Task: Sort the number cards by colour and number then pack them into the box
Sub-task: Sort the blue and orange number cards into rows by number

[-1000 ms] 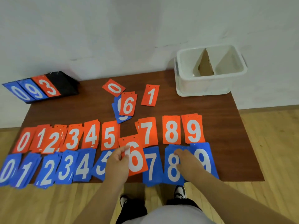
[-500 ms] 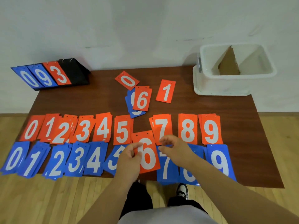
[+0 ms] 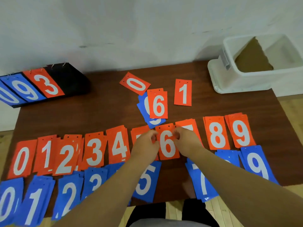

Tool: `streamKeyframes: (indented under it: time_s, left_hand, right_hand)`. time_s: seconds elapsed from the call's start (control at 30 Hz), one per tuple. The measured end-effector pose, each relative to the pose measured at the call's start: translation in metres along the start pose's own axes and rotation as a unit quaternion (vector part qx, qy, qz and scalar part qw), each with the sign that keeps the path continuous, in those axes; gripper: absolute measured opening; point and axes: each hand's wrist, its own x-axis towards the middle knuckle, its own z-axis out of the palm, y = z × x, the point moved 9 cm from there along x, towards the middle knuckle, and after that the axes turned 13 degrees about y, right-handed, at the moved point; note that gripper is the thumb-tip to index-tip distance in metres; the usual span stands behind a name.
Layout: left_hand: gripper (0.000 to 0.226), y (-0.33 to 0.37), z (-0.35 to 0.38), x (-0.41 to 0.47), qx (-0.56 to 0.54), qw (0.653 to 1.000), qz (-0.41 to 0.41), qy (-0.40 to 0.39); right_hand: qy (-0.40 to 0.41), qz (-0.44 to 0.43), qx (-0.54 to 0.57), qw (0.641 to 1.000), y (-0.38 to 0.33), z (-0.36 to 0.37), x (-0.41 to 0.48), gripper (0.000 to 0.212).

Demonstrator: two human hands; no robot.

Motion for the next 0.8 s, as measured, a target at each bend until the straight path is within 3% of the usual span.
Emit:
streamKeyframes:
  time_s: [0.2, 0.3, 0.47, 0.63, 0.8]
  left_hand:
    - [0.033, -0.024, -0.034, 0.051, 0.003, 1.000, -0.010, 0.026]
    - [0.037, -0.026, -0.048, 0.075, 0.020, 0.999, 0.003, 0.034]
    - [0.046, -0.016, -0.076, 0.136, 0.073, 0.995, 0.000, 0.064]
    - [0.062, 0.035, -0.091, 0.225, 0.206, 0.958, 0.192, 0.053]
    - [0.081, 0.066, -0.058, 0.289, 0.379, 0.864, 0.324, -0.073]
  right_hand:
    - [0.033, -0.018, -0.064, 0.997, -0.003, 0.003, 0.006, 0.026]
    - [0.043, -0.002, -0.032, 0.999, -0.004, -0.006, 0.013, 0.027]
    - [0.142, 0.039, 0.030, 0.989, -0.012, -0.048, 0.063, 0.030]
    - [0.150, 0.147, -0.013, 0.978, -0.005, -0.061, 0.123, 0.055]
    - [0.136, 0.212, -0.023, 0.967, 0.002, -0.057, 0.152, 0.065]
